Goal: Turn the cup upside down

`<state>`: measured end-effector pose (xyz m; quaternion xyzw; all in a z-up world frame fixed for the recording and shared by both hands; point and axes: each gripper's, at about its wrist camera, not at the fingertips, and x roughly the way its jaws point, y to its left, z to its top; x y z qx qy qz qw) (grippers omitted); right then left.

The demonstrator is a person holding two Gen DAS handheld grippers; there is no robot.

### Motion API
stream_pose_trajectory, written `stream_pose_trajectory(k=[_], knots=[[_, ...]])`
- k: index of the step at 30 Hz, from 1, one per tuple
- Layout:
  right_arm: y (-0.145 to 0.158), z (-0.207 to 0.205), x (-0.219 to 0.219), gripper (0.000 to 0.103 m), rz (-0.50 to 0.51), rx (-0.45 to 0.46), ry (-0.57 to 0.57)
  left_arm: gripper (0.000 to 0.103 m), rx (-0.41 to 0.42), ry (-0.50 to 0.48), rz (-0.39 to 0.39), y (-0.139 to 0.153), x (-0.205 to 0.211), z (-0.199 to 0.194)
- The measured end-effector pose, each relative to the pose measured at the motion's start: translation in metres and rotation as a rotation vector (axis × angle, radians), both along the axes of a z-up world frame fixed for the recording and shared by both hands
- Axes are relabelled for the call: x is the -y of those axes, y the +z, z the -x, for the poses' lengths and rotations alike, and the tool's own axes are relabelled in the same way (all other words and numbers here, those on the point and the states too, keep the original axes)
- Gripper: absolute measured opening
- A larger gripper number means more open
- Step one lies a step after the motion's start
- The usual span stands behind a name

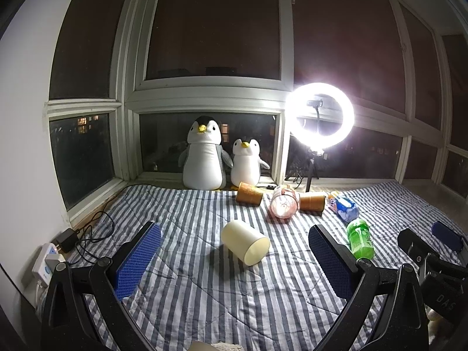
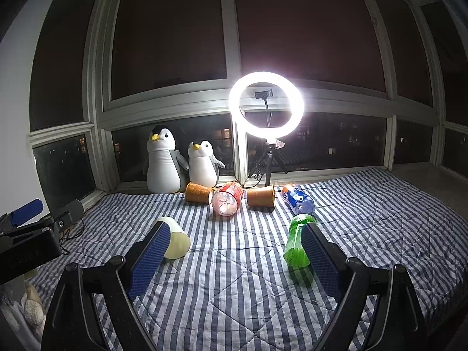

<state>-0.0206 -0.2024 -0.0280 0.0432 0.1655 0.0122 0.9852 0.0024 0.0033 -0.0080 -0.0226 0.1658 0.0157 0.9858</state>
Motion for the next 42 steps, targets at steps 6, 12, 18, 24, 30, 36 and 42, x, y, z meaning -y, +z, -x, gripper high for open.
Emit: stream_pose_trajectory(k=[6, 12, 18, 24, 30, 36, 42], knots=[[0.001, -0.001, -0.002, 0.089, 0.005, 0.001, 0.001, 0.102, 0.001, -0.002, 0.000, -0.001, 0.000, 0.000], [0.001, 0.000, -0.002, 0.089, 0.001, -0.003, 0.001, 0.102, 0.002, -0.004, -0.003, -0.001, 0.000, 0.001], [0.001, -0.001, -0.002, 0.089, 0.003, -0.004, 0.002, 0.102, -0.001, -0.007, -0.004, -0.003, 0.001, 0.001], [-0.001, -0.002, -0.003, 0.090, 0.003, -0.007, 0.002, 0.102, -0.004, -0.009, -0.004, -0.005, 0.001, 0.000], [-0.002, -0.003, -0.002, 0.090, 0.000, -0.009, 0.002, 0.102, -0.013, -0.013, -0.005, -0.009, 0.002, -0.003], [-0.005, -0.004, -0.002, 0.090, 0.002, -0.013, 0.002, 0.102, -0.018, -0.015, -0.003, -0.010, 0.002, -0.005], [-0.005, -0.006, -0.002, 0.090, 0.003, -0.017, 0.003, 0.102, -0.029, -0.018, -0.006, -0.011, 0.001, -0.011]])
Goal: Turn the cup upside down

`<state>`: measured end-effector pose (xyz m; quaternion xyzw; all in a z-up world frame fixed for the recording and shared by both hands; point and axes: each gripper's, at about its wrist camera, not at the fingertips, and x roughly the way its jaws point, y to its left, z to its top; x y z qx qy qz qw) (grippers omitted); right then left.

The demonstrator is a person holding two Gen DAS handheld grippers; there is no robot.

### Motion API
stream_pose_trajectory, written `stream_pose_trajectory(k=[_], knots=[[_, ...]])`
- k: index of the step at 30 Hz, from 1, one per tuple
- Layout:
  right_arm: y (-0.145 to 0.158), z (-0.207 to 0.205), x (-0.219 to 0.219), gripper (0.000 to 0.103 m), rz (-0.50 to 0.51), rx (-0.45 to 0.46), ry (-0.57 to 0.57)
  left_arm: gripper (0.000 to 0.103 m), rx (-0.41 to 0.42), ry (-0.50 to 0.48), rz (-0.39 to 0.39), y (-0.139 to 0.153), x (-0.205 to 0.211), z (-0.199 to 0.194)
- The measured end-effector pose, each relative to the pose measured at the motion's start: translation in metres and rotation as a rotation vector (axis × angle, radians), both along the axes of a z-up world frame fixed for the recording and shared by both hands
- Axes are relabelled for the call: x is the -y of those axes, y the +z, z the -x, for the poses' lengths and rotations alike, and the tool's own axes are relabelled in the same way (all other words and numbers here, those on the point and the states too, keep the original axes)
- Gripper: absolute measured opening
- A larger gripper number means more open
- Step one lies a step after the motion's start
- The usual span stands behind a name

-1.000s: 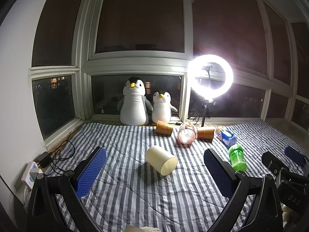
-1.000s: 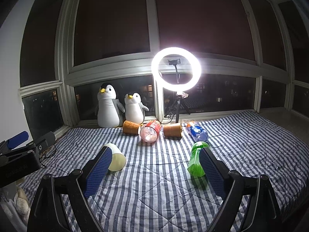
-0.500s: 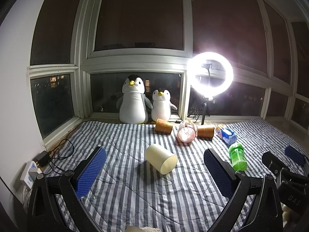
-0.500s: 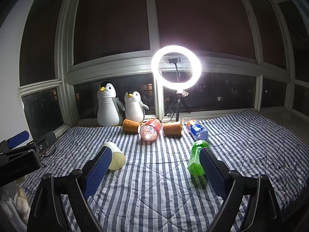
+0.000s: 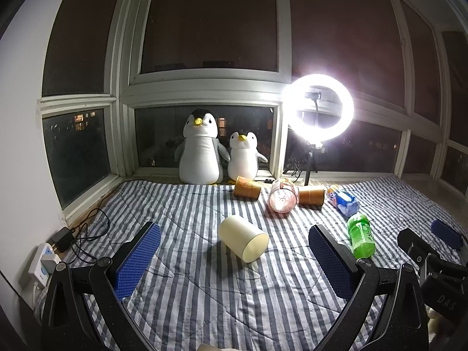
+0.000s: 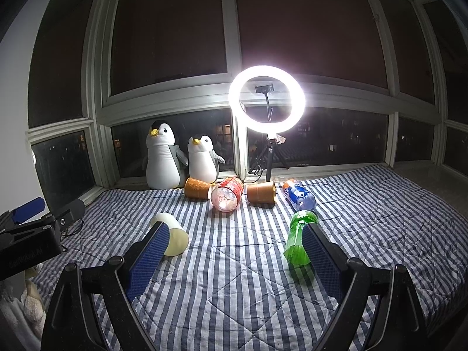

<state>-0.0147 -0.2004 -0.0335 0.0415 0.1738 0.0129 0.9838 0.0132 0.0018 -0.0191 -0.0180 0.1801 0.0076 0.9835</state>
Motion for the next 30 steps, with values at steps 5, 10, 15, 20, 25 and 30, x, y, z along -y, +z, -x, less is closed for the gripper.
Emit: stream_pose_trajectory(k=[5, 10, 15, 20, 25, 30], knots=[[0.000, -0.009, 0.001, 0.090, 0.011, -0.015, 0.017, 0.102, -0.021, -0.007, -0.005, -0.003, 0.000, -0.012], [0.004, -0.033, 0.004, 0.091, 0.043, -0.031, 0.055, 0.102, -0.044, -0.020, -0.024, -0.005, 0.000, -0.030], [0.012, -0.074, 0.015, 0.091, 0.086, -0.066, 0.130, 0.102, -0.068, -0.047, -0.041, -0.006, 0.000, -0.053], [0.018, -0.129, 0.028, 0.091, 0.118, -0.129, 0.279, 0.102, -0.094, -0.094, -0.059, -0.013, 0.003, -0.075], [0.022, -0.193, 0.030, 0.091, 0.248, -0.208, 0.387, 0.102, -0.126, -0.132, -0.094, -0.020, 0.005, -0.099], [0.010, -0.267, 0.031, 0.091, 0.360, -0.307, 0.483, 0.102, -0.182, -0.123, -0.043, -0.020, -0.009, -0.134]])
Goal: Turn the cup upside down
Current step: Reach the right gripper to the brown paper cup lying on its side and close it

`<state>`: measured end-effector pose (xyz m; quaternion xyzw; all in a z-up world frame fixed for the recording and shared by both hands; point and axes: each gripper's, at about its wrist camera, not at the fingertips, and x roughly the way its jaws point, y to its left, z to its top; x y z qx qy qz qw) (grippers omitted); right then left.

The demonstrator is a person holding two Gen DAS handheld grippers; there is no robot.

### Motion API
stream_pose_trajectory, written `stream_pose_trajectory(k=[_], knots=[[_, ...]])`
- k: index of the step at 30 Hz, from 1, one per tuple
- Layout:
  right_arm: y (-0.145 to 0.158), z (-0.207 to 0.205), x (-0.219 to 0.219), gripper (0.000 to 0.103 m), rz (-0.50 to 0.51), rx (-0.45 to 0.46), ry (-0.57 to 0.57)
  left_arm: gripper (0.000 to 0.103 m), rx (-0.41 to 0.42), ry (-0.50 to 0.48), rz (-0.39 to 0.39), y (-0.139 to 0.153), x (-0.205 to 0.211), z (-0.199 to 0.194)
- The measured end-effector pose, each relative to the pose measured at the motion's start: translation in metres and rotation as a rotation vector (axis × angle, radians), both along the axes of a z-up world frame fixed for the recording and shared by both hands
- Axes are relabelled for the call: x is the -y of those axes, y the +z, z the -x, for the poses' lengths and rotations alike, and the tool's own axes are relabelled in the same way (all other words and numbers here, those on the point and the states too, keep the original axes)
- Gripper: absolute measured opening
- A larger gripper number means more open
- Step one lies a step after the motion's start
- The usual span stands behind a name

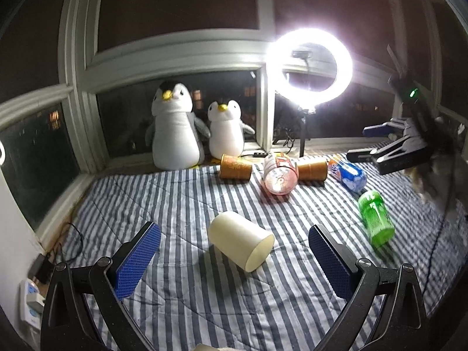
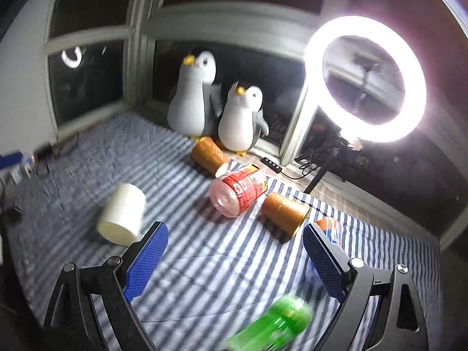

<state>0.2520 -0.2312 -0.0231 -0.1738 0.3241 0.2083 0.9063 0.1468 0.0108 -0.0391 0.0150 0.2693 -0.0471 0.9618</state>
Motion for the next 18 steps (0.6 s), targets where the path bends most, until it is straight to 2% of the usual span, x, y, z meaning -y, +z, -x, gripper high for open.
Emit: stream_pose_trajectory(k=[3, 8, 18], knots=[[-0.016, -0.042, 0.001, 0.091, 0.062, -0.060, 0.052, 0.102, -0.025, 0.042, 0.033, 0.000, -0.013, -0.016], [-0.052, -0.105, 0.003, 0.091, 0.188, -0.170, 0.117, 0.102, -0.065, 0.102, 0.019, -0.003, -0.024, -0.038], [-0.105, -0.175, -0.012, 0.089, 0.387, -0.272, 0.273, 0.102, -0.127, 0.164, 0.032, -0.017, -0.019, -0.072]])
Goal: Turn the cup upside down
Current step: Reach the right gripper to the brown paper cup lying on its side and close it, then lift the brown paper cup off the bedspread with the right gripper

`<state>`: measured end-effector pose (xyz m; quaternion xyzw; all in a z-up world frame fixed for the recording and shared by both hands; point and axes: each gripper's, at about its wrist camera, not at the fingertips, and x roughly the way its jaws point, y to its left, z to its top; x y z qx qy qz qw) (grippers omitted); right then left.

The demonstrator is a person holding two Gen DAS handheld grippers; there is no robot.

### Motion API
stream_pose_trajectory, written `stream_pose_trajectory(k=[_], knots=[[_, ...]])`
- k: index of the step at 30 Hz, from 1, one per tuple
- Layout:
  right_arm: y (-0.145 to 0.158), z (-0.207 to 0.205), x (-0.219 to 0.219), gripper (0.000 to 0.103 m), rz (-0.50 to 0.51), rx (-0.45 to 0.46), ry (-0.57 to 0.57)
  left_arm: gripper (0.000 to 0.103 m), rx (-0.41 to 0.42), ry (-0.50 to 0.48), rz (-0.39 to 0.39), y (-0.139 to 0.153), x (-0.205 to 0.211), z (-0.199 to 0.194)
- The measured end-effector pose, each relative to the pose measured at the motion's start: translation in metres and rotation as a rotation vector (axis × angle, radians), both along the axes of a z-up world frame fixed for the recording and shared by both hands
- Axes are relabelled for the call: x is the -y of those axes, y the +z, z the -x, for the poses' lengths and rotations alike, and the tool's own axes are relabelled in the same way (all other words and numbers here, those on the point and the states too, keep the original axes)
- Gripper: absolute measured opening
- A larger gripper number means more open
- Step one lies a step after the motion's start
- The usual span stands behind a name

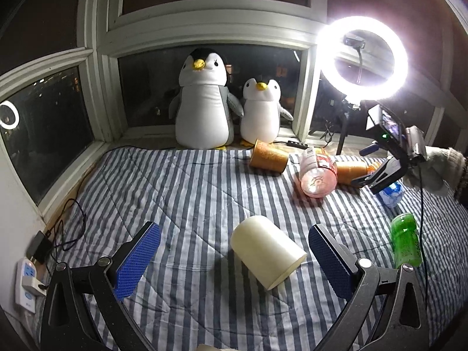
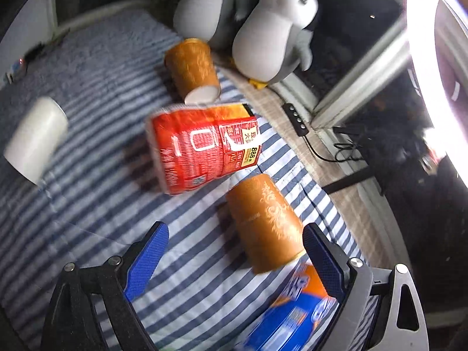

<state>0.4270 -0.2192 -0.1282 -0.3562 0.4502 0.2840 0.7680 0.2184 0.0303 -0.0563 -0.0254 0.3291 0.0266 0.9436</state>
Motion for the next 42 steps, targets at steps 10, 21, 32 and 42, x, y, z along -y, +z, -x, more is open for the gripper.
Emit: stream_pose_trajectory(k=[10, 21, 32, 42], knots=[[-0.042, -0.037, -0.017, 0.087, 0.159, -0.016, 0.092, 0.102, -0.048, 0.027, 0.012, -0.012, -0.002, -0.018], [-0.058, -0.047, -0.009, 0.061, 0.212, -0.013, 0.069, 0.102, -0.060, 0.017, 0.038, -0.016, -0.008, -0.027], [-0.003, 0.014, -0.014, 0.060, 0.119, 0.027, 0.042, 0.102, -0.052, -0.036, 0.063, -0.008, -0.016, -0.011], [0.028, 0.159, -0.068, 0.060, 0.036, -0.029, 0.123, 0.102, -0.032, -0.068, 0.087, -0.016, -0.028, 0.039]])
